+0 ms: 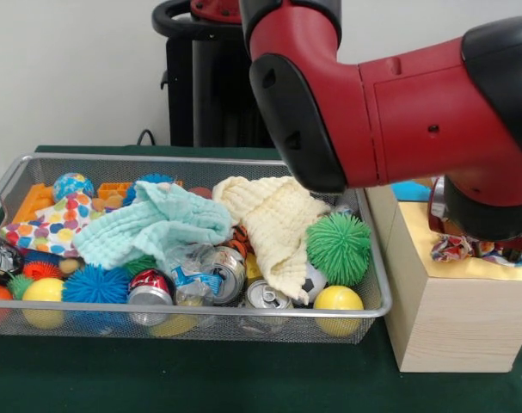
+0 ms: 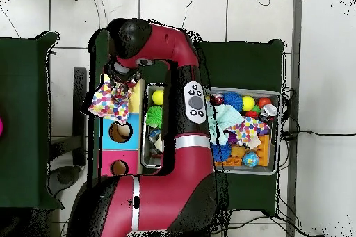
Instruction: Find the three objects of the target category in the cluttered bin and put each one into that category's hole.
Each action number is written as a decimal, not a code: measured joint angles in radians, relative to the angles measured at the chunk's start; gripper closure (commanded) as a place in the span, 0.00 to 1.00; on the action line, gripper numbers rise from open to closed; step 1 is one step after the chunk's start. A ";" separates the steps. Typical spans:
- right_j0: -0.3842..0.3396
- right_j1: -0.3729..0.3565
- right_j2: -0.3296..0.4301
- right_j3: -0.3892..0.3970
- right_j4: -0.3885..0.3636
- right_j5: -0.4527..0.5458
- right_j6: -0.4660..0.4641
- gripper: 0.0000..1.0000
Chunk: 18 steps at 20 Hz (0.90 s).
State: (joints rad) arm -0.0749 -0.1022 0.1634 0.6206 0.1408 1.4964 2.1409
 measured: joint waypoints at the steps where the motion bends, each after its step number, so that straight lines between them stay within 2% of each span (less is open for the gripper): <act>1: 0.000 -0.009 0.000 0.017 -0.001 -0.014 0.000 0.00; 8: -0.001 -0.047 0.000 0.082 -0.006 -0.076 0.000 0.00; 18: -0.001 -0.050 0.000 0.087 -0.008 -0.079 0.000 0.00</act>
State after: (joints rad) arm -0.0758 -0.1522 0.1631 0.7072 0.1324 1.4171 2.1409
